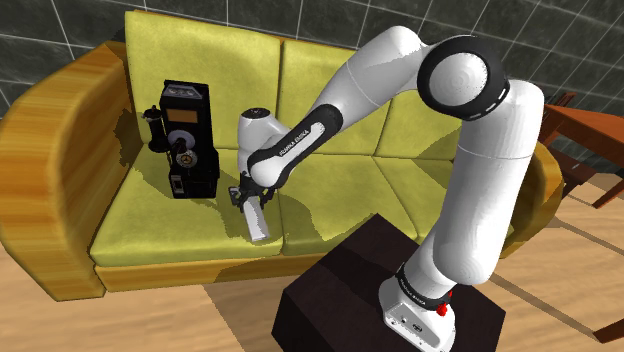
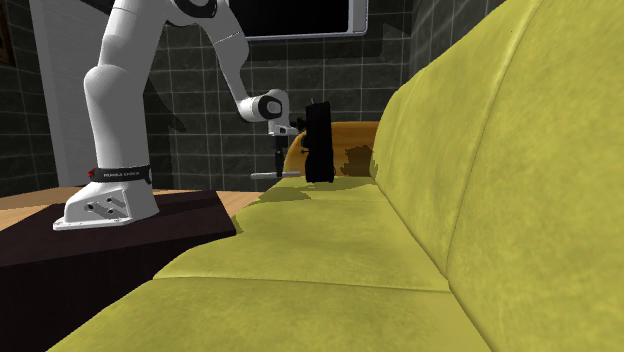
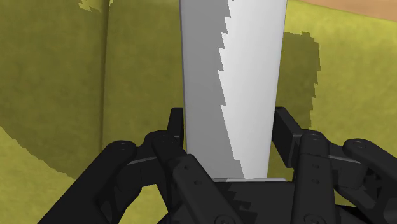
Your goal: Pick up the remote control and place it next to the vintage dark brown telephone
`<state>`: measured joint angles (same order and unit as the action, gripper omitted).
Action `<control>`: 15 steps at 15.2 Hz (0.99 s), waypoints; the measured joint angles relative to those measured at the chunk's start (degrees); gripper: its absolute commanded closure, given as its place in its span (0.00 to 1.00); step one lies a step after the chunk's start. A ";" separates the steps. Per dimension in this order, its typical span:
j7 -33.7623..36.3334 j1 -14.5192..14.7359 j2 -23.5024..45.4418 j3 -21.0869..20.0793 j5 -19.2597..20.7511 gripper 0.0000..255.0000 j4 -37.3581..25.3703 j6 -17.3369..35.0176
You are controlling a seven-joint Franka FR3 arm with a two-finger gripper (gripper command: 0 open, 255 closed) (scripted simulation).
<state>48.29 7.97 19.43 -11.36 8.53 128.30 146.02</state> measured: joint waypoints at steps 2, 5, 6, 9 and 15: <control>0.43 0.26 1.31 0.28 0.51 1.00 -0.19 1.09; 0.95 0.57 3.11 0.77 1.27 1.00 -0.16 2.88; 1.03 0.63 3.45 0.84 1.36 1.00 -0.37 3.01; 1.09 0.67 3.65 0.89 1.45 1.00 -0.40 3.20; 1.10 0.68 3.68 0.90 1.46 0.00 -0.41 3.23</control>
<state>49.39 8.66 23.10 -10.46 9.98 127.89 149.25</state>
